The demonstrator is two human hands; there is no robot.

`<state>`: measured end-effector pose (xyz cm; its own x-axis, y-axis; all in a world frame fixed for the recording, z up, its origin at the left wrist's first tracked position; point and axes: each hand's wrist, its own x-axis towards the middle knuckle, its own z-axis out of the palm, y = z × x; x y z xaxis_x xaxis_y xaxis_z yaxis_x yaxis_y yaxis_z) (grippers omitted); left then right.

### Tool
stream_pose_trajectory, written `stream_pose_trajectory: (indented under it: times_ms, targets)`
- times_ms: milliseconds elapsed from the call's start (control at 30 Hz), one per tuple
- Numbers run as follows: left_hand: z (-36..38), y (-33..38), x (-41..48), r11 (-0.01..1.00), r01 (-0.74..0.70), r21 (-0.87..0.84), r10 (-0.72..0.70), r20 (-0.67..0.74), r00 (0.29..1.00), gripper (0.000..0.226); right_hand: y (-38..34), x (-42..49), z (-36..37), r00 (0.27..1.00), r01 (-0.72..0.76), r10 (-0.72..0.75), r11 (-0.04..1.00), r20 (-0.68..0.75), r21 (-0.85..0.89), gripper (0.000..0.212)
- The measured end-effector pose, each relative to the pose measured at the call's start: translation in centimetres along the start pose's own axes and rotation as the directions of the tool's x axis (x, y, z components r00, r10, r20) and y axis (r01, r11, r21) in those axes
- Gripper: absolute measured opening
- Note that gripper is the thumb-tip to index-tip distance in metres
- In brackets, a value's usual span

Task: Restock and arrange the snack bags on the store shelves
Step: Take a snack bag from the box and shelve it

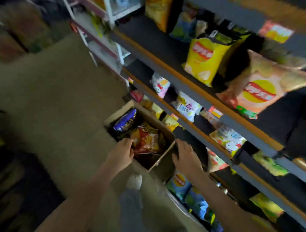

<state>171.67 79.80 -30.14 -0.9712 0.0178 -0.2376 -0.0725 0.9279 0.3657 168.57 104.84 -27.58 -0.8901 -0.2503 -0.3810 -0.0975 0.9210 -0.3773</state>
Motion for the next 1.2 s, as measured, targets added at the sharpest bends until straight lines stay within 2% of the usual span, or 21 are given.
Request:
stream_pose_trajectory:
  times_ms: [200,300,467,567,633,767,900,1033,1200]
  targets:
    - [7.1,-14.0,10.9,0.998,0.063,-0.015,-0.061,0.09,0.994,0.063,-3.6,14.6,11.2,0.963,-0.255,0.244,0.962,0.115,0.098,0.073]
    - [10.5,-18.1,16.0,0.999,0.038,0.007,-0.038,0.069,0.997,0.055,-4.0,21.4,17.9,0.915,-0.379,0.361,0.922,0.181,0.078,0.085]
    - [16.5,-22.1,21.1,0.998,-0.031,-0.063,0.035,0.055,0.998,0.047,-2.4,29.8,26.5,0.809,-0.511,0.495,0.859,0.318,-0.037,0.108]
    - [19.3,-23.1,22.5,0.995,-0.037,-0.097,0.043,0.07,0.997,0.046,-1.5,32.2,29.6,0.763,-0.569,0.536,0.822,0.362,-0.02,0.117]
    - [20.4,-23.2,22.7,0.993,-0.01,-0.118,0.022,0.1,0.995,0.047,-1.3,32.5,30.5,0.754,-0.601,0.562,0.799,0.34,0.013,0.115]
    - [19.9,-21.9,22.3,0.984,0.075,-0.159,-0.042,0.201,0.979,0.052,-1.7,31.8,29.2,0.782,-0.582,0.554,0.813,0.285,0.017,0.111]
    - [16.6,-19.0,21.9,0.975,0.143,-0.172,-0.086,0.3,0.95,0.054,-3.7,29.3,25.0,0.816,-0.537,0.506,0.843,0.281,0.04,0.109]
    - [11.2,-14.4,20.5,0.886,0.289,-0.363,-0.15,0.364,0.919,0.064,-6.4,25.5,18.7,0.856,-0.496,0.453,0.856,0.25,0.144,0.109]
    - [2.4,-8.1,15.9,0.797,0.254,-0.548,-0.067,0.338,0.939,0.074,-9.8,18.9,9.4,0.917,-0.399,0.371,0.871,0.148,0.288,0.108]
